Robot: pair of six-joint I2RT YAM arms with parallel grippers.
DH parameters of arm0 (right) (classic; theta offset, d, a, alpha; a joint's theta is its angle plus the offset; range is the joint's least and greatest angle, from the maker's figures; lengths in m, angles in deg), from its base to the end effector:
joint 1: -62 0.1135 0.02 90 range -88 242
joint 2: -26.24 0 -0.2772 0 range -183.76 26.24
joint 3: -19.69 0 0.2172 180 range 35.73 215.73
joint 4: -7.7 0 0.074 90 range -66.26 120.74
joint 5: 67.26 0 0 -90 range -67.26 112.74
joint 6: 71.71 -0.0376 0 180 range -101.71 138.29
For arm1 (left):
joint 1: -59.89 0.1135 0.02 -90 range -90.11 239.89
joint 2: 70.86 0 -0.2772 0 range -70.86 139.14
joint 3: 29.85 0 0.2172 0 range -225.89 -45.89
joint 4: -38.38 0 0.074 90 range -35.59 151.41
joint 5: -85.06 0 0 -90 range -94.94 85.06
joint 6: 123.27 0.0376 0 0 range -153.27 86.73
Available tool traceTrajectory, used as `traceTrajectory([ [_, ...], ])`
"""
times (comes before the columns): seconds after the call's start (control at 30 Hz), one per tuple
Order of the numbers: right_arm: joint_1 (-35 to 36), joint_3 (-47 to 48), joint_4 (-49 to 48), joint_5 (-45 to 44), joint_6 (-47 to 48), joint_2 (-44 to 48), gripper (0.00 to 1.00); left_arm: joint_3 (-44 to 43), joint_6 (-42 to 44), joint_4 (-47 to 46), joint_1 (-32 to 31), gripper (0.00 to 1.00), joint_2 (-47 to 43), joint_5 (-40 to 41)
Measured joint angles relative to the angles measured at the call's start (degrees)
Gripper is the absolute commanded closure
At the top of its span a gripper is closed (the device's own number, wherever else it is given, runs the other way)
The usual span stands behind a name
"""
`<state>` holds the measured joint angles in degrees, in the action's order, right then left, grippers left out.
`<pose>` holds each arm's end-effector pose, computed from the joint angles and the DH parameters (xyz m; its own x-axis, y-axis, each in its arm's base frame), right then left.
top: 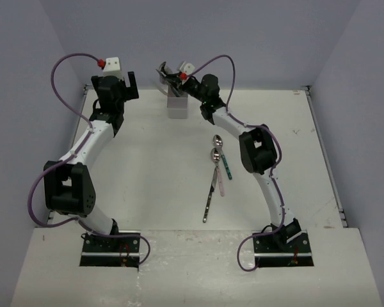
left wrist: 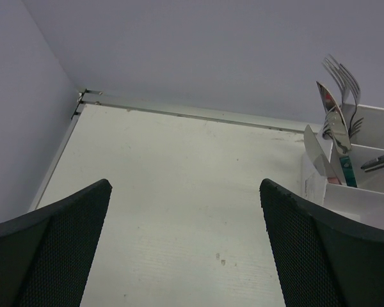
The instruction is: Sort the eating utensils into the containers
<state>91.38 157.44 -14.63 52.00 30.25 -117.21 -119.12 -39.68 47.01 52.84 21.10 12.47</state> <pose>0.4800 0.2913 0.2876 0.4172 0.0274 -0.9084 -0.7663 0.5480 -0.3354 0.3529 -0.0323 0.3588 -0.1742 -0.0858 -0.9810 -0.1947 0.9795 -0.0511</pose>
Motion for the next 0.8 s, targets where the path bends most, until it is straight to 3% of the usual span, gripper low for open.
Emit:
traceTrajectory([
  [0.37, -0.04, -8.13, 5.51, -0.28, -3.67, 2.84, 0.99, 1.44, -0.04, 0.33, 0.31, 0.00, -0.15, 0.11],
  [0.57, -0.04, -7.04, 9.09, -3.65, -6.86, 2.54, 0.85, 1.86, -0.28, 0.74, 0.31, 0.00, -0.15, -0.31],
  [0.63, -0.04, -4.42, 11.34, -4.35, -7.10, 1.73, 0.84, 1.86, -0.44, 0.87, 0.31, 0.00, -0.15, -0.33],
  [0.8, 0.09, -1.14, 14.32, -4.92, -6.19, 1.11, 0.63, 1.88, -0.48, 1.14, 0.31, 0.00, -0.28, -0.26],
])
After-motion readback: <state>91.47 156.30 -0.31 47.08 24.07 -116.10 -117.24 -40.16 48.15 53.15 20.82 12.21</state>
